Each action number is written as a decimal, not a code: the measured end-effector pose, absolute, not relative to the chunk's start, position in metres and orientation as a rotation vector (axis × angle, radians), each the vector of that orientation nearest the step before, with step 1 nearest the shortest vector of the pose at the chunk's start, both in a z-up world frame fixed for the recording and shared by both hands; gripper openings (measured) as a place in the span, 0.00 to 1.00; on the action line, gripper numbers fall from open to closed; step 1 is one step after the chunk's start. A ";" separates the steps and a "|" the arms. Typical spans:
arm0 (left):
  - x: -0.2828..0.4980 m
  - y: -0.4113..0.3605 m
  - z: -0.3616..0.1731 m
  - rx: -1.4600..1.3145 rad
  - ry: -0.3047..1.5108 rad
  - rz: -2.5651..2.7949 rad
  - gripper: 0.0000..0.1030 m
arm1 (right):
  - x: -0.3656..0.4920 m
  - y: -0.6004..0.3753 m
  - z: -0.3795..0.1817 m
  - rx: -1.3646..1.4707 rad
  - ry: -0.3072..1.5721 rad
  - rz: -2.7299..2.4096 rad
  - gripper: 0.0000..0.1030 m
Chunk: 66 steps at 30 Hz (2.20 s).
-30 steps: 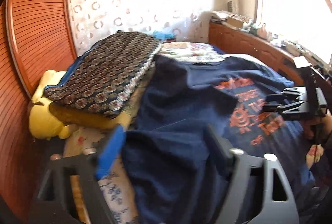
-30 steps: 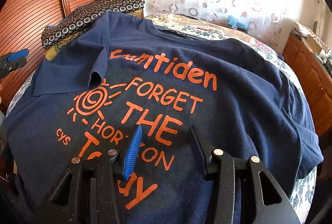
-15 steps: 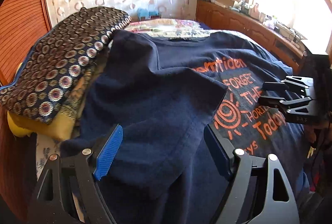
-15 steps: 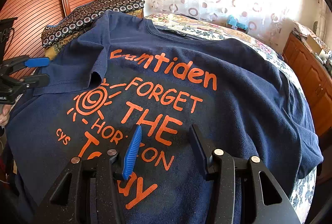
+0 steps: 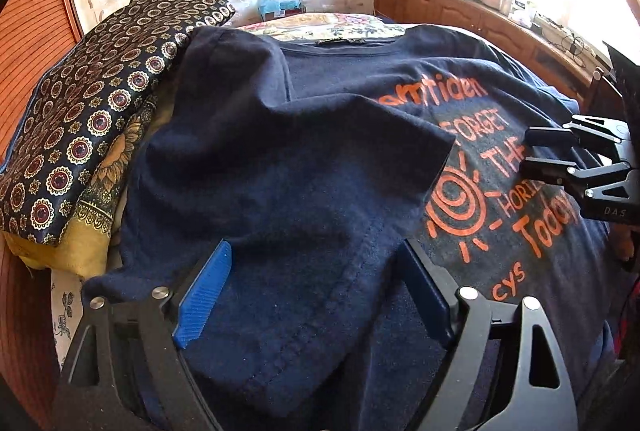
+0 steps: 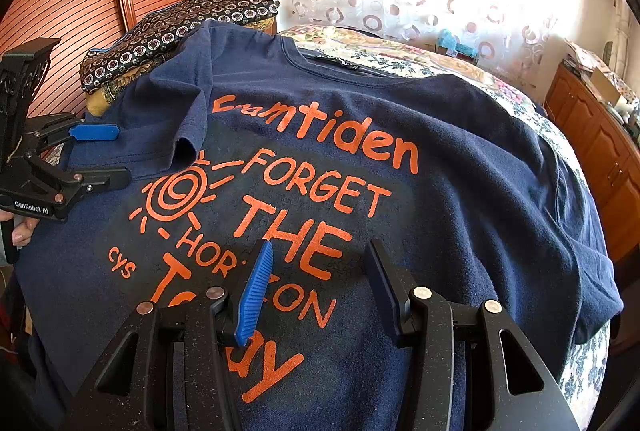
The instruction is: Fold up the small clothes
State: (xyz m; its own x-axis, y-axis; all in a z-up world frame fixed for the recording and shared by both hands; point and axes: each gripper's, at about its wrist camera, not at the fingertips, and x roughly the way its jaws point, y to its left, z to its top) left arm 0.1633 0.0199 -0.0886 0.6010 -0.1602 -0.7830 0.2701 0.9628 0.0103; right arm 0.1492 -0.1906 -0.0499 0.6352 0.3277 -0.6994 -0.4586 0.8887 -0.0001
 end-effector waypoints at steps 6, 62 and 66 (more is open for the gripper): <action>0.164 0.017 -0.090 0.137 0.902 -0.270 0.90 | 0.151 -0.198 -0.049 -0.143 0.766 0.486 0.51; 0.164 0.017 -0.090 0.136 0.899 -0.270 0.90 | 0.132 -0.370 0.011 -0.003 0.579 0.331 0.10; 0.164 0.017 -0.090 0.136 0.900 -0.270 0.90 | 0.118 -0.333 -0.008 -0.081 0.631 0.398 0.28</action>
